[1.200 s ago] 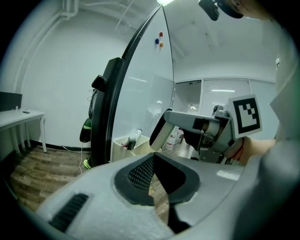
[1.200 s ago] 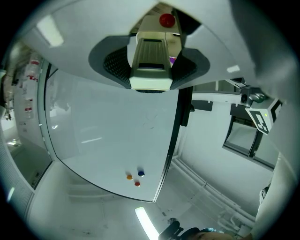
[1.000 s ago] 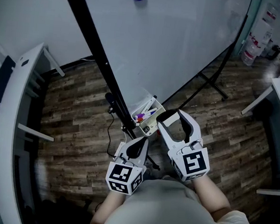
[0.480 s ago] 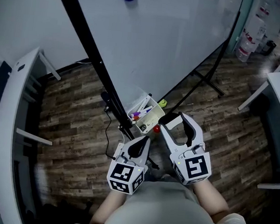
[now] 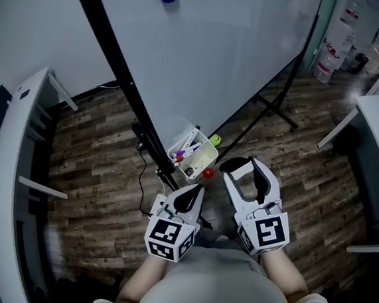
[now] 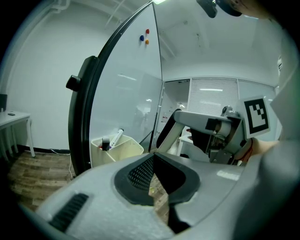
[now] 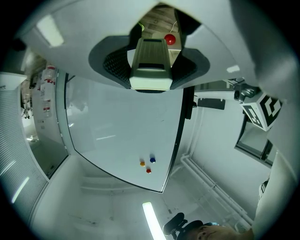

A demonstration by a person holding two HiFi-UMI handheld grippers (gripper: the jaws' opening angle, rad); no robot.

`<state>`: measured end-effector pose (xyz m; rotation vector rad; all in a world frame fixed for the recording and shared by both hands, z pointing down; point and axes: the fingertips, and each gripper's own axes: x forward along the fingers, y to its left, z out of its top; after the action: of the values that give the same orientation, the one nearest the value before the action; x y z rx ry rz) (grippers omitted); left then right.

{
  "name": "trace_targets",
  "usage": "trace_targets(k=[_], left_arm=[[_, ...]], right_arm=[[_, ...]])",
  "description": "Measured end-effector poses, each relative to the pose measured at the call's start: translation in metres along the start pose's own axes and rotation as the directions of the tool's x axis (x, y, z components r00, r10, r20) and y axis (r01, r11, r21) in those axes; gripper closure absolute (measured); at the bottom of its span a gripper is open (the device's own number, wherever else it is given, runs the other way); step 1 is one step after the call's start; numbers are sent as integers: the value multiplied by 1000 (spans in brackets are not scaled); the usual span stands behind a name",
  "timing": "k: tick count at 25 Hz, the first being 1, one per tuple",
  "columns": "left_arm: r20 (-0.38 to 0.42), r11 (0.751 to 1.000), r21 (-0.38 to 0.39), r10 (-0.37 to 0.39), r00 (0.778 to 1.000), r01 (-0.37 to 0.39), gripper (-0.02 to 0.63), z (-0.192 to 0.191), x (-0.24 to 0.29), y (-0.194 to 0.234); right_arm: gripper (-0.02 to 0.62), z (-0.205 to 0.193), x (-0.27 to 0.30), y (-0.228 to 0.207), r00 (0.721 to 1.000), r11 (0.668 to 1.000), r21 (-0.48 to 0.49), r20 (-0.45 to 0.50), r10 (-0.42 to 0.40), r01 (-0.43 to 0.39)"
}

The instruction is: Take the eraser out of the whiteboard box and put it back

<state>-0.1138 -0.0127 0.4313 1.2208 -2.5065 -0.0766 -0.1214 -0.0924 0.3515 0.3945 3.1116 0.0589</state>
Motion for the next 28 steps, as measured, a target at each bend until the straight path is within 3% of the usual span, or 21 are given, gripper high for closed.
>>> trace_targets(k=[19, 28], left_arm=[[-11, 999, 38, -39, 999, 40, 606, 4, 6, -8], [25, 999, 11, -47, 999, 47, 604, 13, 9, -8]], right_arm=[[328, 0, -7, -4, 1000, 1000, 10, 6, -26, 26], [328, -1, -2, -5, 1000, 1000, 11, 3, -19, 19]])
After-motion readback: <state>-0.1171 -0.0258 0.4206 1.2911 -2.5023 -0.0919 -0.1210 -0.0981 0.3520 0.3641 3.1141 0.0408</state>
